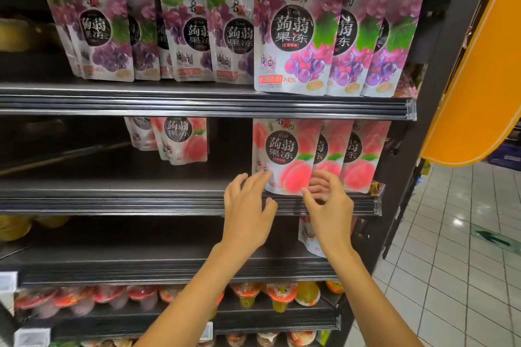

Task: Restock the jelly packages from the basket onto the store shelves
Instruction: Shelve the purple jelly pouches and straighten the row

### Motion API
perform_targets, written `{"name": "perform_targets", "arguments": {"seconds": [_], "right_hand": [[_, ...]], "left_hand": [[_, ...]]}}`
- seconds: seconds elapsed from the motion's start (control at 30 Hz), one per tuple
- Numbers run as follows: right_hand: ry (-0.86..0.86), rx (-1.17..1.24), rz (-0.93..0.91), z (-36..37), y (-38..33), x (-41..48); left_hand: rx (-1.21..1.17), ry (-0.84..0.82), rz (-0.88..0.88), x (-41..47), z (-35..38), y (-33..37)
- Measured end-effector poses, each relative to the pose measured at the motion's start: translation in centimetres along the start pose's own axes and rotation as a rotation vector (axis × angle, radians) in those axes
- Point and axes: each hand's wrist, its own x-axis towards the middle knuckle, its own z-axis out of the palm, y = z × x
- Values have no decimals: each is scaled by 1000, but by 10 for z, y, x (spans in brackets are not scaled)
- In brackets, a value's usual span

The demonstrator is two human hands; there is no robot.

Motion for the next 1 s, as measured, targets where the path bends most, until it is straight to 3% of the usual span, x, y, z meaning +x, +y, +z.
{"name": "perform_targets", "arguments": {"seconds": [0.27,0.4,0.5,0.77,0.9,1.0], "right_hand": [[6,1,-76,4,5,-35],[-92,32,-35,22,13,-71],[-191,25,95,42,23,-110],[-647,-90,699,109,72,-274],[-738,-220,890,139,98,-378],[-738,-259,1017,164,119,-447]], "left_hand": [[-221,223,-14,-30,-13,-12],[-271,193,-103,-58,-16,-42],[-279,107,-218,-90,-14,-84],[-304,-280,-530,-236,-19,-239],[-356,-466,-818,-322,-12,-322],[-355,-567,-927,-375,-5,-370]]}}
